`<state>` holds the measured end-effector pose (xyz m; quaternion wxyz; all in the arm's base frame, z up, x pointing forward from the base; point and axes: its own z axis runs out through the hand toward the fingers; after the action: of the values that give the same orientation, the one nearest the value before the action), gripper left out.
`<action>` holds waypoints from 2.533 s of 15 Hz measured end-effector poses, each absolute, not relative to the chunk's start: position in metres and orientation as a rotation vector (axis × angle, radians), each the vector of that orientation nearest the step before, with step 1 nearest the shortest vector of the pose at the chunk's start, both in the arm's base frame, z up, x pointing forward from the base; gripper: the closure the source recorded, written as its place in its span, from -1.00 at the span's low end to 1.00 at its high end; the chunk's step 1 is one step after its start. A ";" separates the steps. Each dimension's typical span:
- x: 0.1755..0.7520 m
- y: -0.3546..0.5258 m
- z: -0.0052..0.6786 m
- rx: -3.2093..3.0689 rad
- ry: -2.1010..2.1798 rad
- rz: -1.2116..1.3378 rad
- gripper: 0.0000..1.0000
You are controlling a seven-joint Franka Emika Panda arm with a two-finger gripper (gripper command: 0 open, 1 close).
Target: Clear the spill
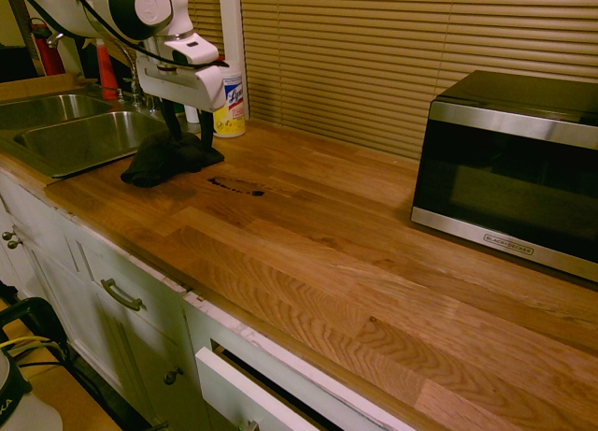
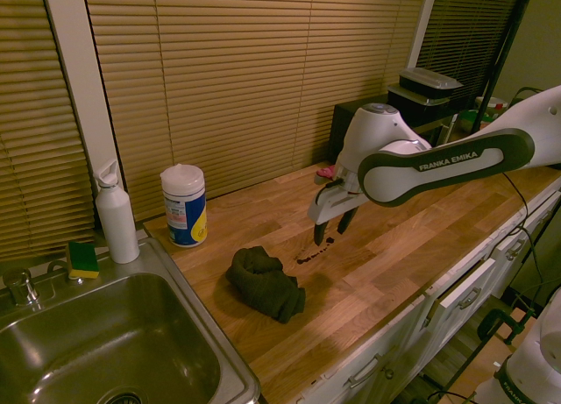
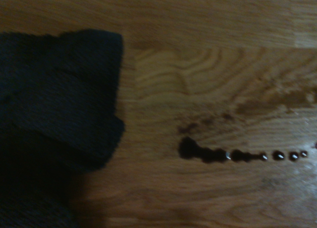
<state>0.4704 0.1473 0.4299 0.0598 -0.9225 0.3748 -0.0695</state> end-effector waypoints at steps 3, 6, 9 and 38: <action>0.489 0.181 0.437 -2.777 1.092 -0.210 -1.00; 0.501 0.223 0.447 -2.765 1.026 -0.209 -1.00; 0.508 0.252 0.453 -2.760 0.972 -0.204 -1.00; 0.558 0.319 0.352 -2.917 1.022 -0.003 1.00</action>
<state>0.5583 0.3190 0.3516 0.0253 -0.9435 0.3305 -0.0010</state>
